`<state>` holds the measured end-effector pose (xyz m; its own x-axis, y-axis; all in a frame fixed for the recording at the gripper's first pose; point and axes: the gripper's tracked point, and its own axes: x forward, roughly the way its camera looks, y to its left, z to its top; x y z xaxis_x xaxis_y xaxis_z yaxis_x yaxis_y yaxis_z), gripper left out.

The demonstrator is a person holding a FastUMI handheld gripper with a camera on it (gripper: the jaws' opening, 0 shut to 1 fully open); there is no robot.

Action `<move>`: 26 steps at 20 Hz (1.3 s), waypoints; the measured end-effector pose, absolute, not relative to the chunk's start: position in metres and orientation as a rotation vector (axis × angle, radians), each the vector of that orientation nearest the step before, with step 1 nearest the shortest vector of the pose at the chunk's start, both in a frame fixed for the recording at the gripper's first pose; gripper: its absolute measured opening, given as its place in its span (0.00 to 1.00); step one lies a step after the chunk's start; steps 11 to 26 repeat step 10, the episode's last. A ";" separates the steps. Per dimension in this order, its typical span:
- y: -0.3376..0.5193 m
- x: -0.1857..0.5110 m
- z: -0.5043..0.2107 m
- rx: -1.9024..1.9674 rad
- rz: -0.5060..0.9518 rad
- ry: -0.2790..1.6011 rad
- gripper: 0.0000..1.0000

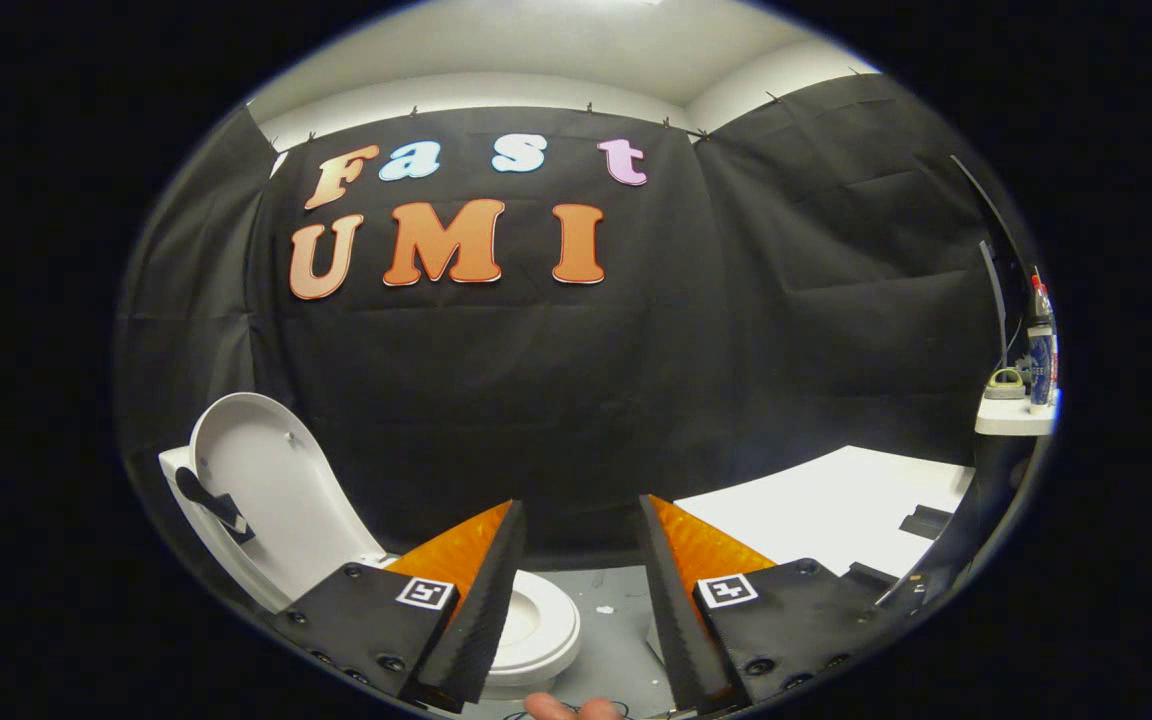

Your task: Open the toilet lid.

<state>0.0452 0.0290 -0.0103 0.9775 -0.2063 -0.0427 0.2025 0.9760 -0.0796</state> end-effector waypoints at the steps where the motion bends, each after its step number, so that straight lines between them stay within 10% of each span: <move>1: 0.030 0.045 -0.009 -0.078 -0.207 0.042 0.74; 26: 0.034 0.045 -0.010 -0.096 -0.205 0.039 0.74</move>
